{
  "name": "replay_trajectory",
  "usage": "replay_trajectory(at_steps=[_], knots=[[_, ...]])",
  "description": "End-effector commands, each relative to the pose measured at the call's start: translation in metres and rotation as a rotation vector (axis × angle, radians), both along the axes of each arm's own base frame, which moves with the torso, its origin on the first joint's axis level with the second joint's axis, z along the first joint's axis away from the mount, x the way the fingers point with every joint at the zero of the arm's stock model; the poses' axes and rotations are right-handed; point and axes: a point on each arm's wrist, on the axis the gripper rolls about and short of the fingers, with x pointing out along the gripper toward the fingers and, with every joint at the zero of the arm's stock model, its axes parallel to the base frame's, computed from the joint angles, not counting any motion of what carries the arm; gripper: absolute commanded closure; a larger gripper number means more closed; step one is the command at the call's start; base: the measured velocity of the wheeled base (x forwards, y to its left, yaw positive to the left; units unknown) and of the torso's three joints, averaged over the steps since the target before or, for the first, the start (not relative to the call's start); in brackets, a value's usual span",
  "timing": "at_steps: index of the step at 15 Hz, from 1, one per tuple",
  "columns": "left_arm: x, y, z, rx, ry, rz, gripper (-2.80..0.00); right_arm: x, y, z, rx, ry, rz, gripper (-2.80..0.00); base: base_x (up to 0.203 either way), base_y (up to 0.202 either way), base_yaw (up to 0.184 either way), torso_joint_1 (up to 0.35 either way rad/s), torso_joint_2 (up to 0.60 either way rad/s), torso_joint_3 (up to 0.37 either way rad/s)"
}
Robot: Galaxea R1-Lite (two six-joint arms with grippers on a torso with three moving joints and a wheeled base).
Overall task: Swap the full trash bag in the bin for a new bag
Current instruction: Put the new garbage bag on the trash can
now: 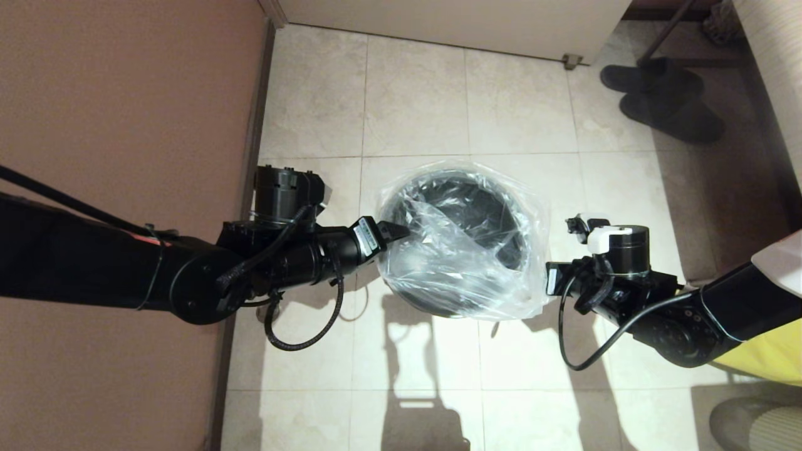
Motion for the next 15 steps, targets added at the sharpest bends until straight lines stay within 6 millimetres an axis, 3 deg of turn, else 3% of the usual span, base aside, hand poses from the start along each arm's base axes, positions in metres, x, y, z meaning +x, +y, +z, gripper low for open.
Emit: replay_trajectory(at_steps=[1,12,15], knots=[[0.000,-0.002,0.001,-0.008,-0.004,-0.004,-2.80,0.000,0.000,0.001,0.002,-0.006,-0.003,0.00,0.000,0.000,0.000,0.000,0.00,0.000],[0.000,-0.012,0.027,-0.056,-0.079,-0.034,-2.80,0.001,-0.002,0.001,0.002,-0.005,-0.007,0.00,0.000,0.000,0.000,0.000,0.00,0.000],[-0.001,-0.019,0.021,-0.048,-0.064,-0.052,-2.80,0.001,-0.003,0.000,0.000,-0.002,-0.008,0.00,0.000,0.000,0.000,0.000,0.00,0.000]])
